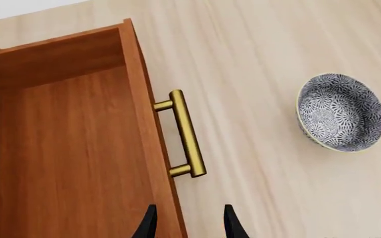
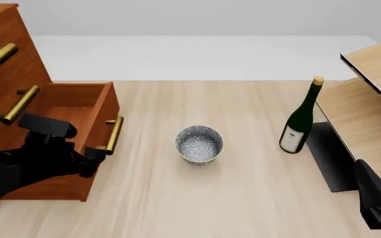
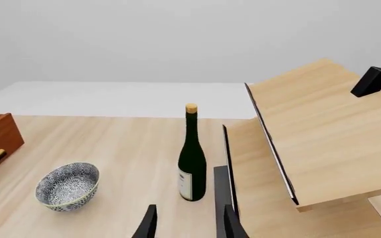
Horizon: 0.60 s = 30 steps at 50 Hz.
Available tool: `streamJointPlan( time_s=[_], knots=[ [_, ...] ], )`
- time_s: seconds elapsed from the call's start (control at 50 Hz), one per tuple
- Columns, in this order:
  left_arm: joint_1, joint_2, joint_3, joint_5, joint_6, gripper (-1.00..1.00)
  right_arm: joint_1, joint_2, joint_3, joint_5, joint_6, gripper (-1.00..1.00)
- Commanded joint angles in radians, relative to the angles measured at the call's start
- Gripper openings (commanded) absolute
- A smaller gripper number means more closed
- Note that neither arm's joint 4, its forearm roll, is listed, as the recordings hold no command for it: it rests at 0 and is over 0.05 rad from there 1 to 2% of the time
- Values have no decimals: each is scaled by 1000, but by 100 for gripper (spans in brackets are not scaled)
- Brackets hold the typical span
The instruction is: Put the wine bottle in the bottom drawer of the cabinet.
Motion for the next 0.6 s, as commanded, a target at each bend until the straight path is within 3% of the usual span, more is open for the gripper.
streamJointPlan(
  time_s=[0.02, 0.6],
  knots=[
    [-21, 18, 19, -19, -11, 100, 1, 0, 0, 1, 0, 100],
    [-123, 22, 10, -21, -65, 100, 2, -2, 0, 6, 1, 100]
  ],
)
